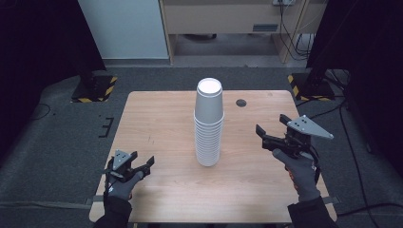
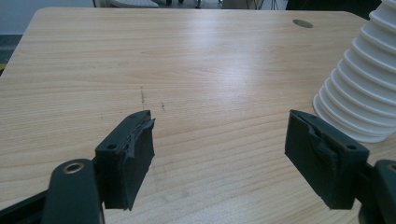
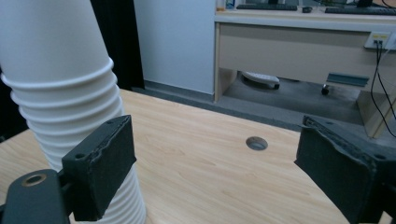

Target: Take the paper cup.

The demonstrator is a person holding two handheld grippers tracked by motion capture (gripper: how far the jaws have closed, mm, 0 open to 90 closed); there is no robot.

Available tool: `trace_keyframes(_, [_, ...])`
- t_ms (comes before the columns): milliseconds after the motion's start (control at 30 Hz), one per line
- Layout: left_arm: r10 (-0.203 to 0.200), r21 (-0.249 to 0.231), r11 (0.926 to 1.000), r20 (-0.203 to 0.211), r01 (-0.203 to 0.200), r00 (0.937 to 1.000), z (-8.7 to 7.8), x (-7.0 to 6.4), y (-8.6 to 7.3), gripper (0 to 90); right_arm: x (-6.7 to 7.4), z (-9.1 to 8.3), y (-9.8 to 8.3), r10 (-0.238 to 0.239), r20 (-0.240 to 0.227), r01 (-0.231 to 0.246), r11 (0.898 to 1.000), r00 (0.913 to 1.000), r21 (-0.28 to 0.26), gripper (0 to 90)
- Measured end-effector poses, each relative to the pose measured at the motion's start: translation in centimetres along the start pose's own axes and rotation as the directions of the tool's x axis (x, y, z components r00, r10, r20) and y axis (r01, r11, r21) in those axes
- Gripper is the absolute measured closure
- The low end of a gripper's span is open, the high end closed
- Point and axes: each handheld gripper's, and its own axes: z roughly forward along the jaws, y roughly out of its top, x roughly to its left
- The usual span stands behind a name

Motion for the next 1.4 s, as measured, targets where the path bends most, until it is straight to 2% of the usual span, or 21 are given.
trace_keyframes(500, [-0.003,-0.002,1.0000,0.002,0.003,1.0000,0.0,0.0,0.0,22.6,1.6,0.2,3.1,0.001,-0.048,-0.003,0.999,0.9988,-0.050,11.5])
trace_keyframes(833, [-0.004,0.000,1.0000,0.001,0.004,1.0000,0.0,0.1,0.0,22.6,2.7,1.1,4.6,-0.021,-0.067,0.017,0.998,0.9976,-0.055,11.4])
trace_keyframes(967, [-0.005,-0.001,1.0000,-0.001,0.005,1.0000,0.0,0.1,0.0,22.6,3.1,1.4,5.6,-0.044,-0.069,0.041,0.998,0.9967,-0.057,11.1])
trace_keyframes(1200, [-0.006,-0.003,1.0000,-0.001,0.006,1.0000,0.0,0.1,0.0,22.6,4.4,1.8,7.4,-0.065,-0.086,0.059,0.995,0.9942,-0.078,11.0])
trace_keyframes(1400, [-0.003,0.000,1.0000,-0.002,0.003,1.0000,-0.1,0.1,0.0,22.6,5.7,2.5,7.8,-0.065,-0.122,0.055,0.995,0.9903,-0.088,11.0])
